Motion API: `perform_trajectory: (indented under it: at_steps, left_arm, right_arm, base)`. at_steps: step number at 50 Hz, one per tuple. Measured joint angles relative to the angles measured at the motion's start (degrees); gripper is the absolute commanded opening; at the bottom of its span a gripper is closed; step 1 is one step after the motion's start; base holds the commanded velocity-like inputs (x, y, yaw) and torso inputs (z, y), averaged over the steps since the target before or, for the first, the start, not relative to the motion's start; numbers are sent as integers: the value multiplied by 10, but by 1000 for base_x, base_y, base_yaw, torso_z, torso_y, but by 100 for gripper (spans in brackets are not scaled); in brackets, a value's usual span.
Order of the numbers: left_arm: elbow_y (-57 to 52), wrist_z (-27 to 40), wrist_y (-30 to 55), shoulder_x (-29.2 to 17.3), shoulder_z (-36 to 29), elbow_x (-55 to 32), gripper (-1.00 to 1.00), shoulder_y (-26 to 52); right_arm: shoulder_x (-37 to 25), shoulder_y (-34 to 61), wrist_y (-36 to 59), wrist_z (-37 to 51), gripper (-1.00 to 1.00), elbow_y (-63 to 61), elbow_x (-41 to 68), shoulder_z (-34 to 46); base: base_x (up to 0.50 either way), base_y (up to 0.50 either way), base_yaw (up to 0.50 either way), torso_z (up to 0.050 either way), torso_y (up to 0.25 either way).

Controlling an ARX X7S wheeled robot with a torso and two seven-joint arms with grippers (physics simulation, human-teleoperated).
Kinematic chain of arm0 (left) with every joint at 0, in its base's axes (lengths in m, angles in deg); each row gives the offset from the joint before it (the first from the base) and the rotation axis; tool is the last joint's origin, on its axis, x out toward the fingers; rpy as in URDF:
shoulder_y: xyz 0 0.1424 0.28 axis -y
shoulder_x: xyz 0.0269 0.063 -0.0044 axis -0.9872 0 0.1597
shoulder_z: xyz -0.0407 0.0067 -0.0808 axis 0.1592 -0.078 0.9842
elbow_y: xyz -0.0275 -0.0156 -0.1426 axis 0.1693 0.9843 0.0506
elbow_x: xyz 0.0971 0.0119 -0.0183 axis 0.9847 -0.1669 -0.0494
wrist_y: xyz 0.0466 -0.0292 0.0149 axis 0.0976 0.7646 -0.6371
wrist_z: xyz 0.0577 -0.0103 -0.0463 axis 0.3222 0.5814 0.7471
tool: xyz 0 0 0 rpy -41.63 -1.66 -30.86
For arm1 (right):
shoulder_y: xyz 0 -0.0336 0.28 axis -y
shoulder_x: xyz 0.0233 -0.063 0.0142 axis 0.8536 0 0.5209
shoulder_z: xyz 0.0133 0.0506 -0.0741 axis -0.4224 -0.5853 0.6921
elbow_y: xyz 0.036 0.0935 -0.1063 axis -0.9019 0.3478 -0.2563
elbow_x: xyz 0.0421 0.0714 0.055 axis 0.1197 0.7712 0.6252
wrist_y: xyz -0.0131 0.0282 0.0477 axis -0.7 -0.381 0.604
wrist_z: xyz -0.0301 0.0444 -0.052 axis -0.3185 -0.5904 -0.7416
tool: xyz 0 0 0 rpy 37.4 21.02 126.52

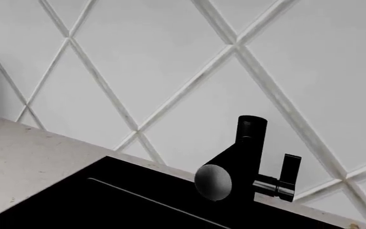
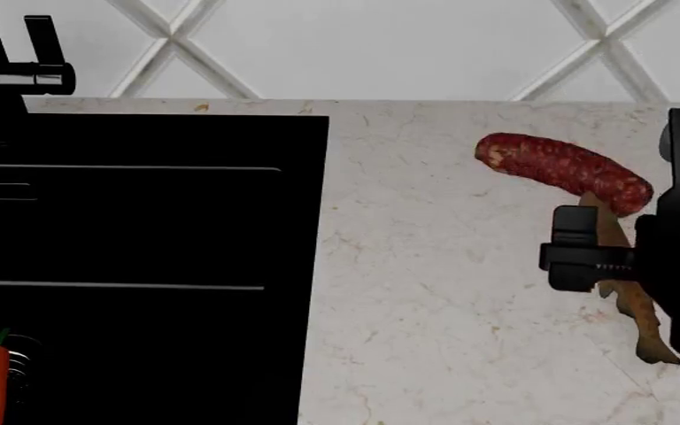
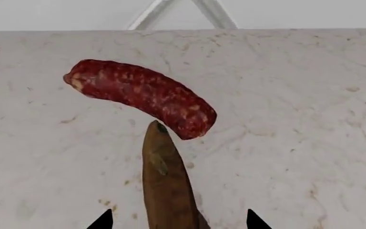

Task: Pick the fish from the counter and place it in the sink

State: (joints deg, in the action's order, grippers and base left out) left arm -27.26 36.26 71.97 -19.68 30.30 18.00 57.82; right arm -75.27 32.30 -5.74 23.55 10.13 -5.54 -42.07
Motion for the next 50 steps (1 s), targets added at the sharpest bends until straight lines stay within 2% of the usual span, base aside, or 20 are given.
perform_trajectory:
  at_steps: [25, 26, 42, 50]
  left_arm:
    - [-1, 5, 1, 0, -1, -7, 100, -1]
    - [-1, 5, 1, -1, -1, -8, 100, 0]
    - [-5, 8, 7, -2, 3, -15, 100, 7]
    - [-8, 10, 11, -3, 4, -19, 100, 9]
  right_arm:
    - [1, -61, -61, -61, 100, 46, -23, 14]
    - [1, -61, -63, -64, -100, 46, -24, 15]
    - [-9, -72, -60, -56, -100, 5, -14, 23]
    - [-8, -31, -23, -51, -100, -52, 3, 38]
  base:
    - [0, 0, 0, 0, 0]
    - [0, 0, 3, 0, 0]
    - [0, 0, 0, 0, 0]
    - [0, 0, 0, 0, 0]
